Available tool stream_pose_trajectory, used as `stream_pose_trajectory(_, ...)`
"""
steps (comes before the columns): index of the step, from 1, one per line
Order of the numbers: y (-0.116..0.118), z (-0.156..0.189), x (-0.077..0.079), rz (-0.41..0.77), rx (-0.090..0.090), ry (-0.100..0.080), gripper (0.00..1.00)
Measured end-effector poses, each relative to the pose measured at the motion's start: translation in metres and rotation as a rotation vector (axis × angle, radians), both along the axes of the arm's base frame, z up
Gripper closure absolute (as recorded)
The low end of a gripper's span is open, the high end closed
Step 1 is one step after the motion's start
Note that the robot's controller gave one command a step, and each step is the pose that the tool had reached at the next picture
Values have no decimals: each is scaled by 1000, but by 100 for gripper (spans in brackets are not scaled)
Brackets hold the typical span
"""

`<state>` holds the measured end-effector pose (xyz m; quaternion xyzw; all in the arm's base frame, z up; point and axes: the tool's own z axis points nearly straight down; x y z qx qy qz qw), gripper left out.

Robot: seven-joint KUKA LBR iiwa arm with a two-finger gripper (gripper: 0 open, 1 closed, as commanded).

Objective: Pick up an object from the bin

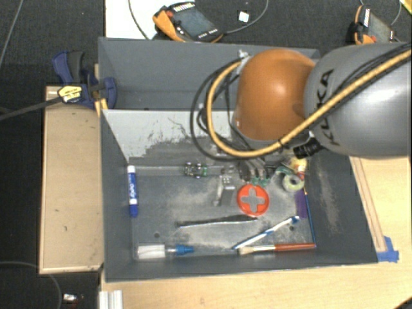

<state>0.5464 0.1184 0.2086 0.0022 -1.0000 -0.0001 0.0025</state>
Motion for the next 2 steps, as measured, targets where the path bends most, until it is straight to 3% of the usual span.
stream_pose_trajectory(1,-1,5,1,-6,1,-8,0)
stream_pose_trajectory(2,-58,-141,-28,45,1,-2,0)
